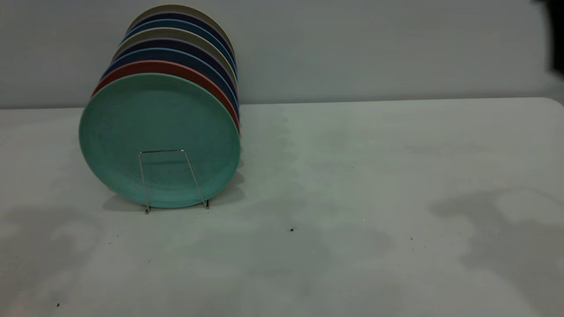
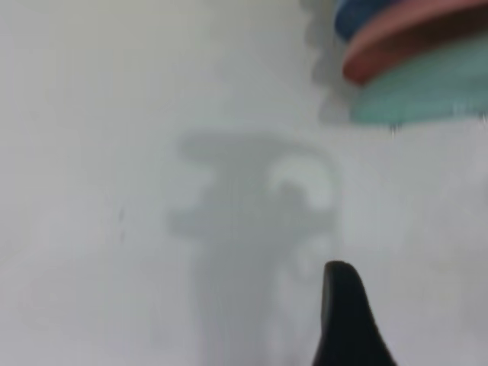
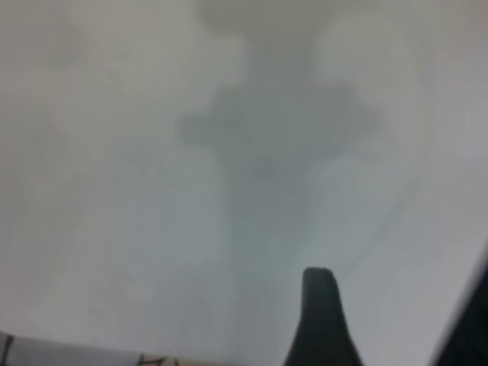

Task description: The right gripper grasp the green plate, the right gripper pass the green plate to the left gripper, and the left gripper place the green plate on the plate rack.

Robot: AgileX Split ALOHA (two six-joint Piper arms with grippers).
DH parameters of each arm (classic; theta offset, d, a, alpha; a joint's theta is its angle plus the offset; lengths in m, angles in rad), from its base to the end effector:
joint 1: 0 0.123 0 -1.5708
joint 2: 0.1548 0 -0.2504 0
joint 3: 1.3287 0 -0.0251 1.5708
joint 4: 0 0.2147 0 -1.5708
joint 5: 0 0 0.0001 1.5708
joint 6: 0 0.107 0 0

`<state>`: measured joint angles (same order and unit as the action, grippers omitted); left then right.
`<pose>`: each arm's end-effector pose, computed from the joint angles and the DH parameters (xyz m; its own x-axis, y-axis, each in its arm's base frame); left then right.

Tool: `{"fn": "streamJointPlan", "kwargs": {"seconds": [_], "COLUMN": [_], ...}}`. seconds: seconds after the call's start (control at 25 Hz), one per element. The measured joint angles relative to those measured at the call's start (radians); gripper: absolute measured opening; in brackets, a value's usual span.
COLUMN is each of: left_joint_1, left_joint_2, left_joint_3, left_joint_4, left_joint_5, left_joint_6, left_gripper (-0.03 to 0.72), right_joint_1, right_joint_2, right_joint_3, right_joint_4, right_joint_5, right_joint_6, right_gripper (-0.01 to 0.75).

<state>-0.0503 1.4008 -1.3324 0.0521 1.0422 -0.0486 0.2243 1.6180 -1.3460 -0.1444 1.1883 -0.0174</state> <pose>0.2659 -0.0086 0.3112 -0.8528 0.0206 -0.5218 0.0078 0.9996 0.0267 0.2830 0.0499 0.2496 -0.9389 -0.2869 -0.1902 -0.2622 0.9541 -0.1448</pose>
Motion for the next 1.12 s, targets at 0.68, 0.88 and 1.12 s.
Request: {"fn": "streamJointPlan", "kwargs": {"seconds": [0.68, 0.88, 1.12], "left_joint_1": [0.000, 0.000, 0.000], "left_joint_2": [-0.924, -1.143, -1.230], "left_joint_3": [0.380, 0.471, 0.578], "left_joint_4": [0.109, 0.124, 0.028], "left_joint_5": [0.125, 0.125, 0.125], "left_joint_6": [-0.060, -0.070, -0.031], "left_gripper": [0.483, 0.483, 0.483], "right_joint_1": [0.005, 0.005, 0.005], "right_joint_2": [-0.823, -1.033, -1.255], "right_joint_3": [0.454, 0.577, 0.707], "right_joint_4": [0.144, 0.152, 0.208], "right_joint_5": [0.052, 0.052, 0.052], "right_joint_6": [-0.062, -0.126, -0.148], "right_gripper": [0.564, 0.564, 0.564]}}
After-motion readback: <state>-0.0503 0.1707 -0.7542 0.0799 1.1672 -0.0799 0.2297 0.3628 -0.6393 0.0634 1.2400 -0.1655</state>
